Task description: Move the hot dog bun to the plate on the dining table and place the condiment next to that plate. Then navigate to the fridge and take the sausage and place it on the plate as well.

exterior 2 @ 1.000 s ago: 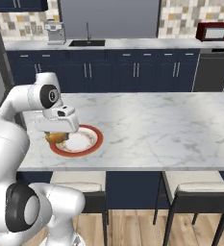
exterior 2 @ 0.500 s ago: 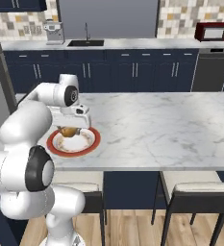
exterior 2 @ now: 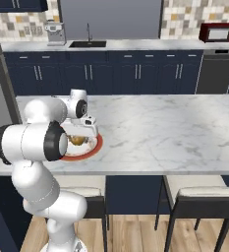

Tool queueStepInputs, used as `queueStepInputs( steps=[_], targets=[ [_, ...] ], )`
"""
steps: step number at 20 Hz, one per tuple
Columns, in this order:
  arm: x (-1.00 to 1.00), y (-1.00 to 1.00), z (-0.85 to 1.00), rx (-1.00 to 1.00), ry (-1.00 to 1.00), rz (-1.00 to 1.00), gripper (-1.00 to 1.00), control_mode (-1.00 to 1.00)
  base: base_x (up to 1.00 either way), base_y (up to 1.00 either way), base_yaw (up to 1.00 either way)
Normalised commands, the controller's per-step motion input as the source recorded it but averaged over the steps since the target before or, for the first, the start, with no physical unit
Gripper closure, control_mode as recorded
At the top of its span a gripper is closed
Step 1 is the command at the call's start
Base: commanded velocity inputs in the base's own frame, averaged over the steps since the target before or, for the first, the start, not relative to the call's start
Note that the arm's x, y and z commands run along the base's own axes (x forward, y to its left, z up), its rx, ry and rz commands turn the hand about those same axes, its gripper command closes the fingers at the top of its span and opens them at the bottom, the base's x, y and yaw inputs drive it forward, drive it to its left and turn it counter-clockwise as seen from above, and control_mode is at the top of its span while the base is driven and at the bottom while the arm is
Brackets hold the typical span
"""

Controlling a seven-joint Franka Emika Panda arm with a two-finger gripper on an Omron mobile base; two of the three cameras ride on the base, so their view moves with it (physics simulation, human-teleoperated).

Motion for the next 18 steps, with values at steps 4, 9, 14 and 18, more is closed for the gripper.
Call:
queueStepInputs(
  steps=[4,9,14,18],
  targets=[
    [0.42,0.00,-0.60,0.00,-0.08,0.00,1.00,-1.00,0.00,0.00,0.00],
    [0.35,0.00,-0.51,0.00,-0.13,0.00,1.00,-1.00,0.00,0.00,0.00],
    [0.15,0.00,-0.29,0.00,-0.16,0.00,-1.00,-1.00,0.00,0.00,0.00],
    [0.21,0.00,-0.09,0.00,-0.17,0.00,-1.00,-1.00,0.00,0.00,0.00]
  ],
)
